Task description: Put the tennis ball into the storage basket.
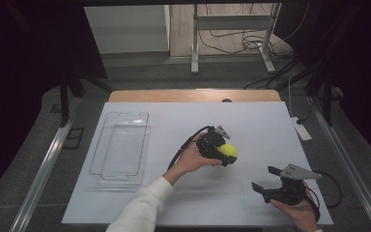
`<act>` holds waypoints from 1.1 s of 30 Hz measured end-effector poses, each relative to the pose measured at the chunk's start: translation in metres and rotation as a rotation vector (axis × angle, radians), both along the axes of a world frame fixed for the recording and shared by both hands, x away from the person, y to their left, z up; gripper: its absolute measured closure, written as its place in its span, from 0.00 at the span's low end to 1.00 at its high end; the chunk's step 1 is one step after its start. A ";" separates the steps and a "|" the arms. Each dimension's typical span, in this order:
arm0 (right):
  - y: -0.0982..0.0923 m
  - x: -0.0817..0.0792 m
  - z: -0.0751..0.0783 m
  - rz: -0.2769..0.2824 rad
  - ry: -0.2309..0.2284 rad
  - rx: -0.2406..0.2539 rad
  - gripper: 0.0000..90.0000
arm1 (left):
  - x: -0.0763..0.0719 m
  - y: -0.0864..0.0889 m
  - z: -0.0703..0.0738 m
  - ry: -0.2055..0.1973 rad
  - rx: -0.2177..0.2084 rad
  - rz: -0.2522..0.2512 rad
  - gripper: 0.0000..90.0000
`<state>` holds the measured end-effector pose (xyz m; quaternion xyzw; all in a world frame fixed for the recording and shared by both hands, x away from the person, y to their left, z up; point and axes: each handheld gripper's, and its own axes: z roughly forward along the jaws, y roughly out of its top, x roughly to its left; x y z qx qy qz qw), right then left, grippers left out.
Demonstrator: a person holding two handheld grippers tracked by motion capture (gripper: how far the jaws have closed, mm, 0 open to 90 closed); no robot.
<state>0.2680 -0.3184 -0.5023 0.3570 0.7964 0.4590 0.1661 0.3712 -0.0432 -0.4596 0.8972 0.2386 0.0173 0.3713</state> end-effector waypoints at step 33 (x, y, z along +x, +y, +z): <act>0.001 0.000 -0.001 -0.003 0.004 -0.007 0.10 | -0.023 0.040 0.008 -0.042 -0.017 0.017 0.30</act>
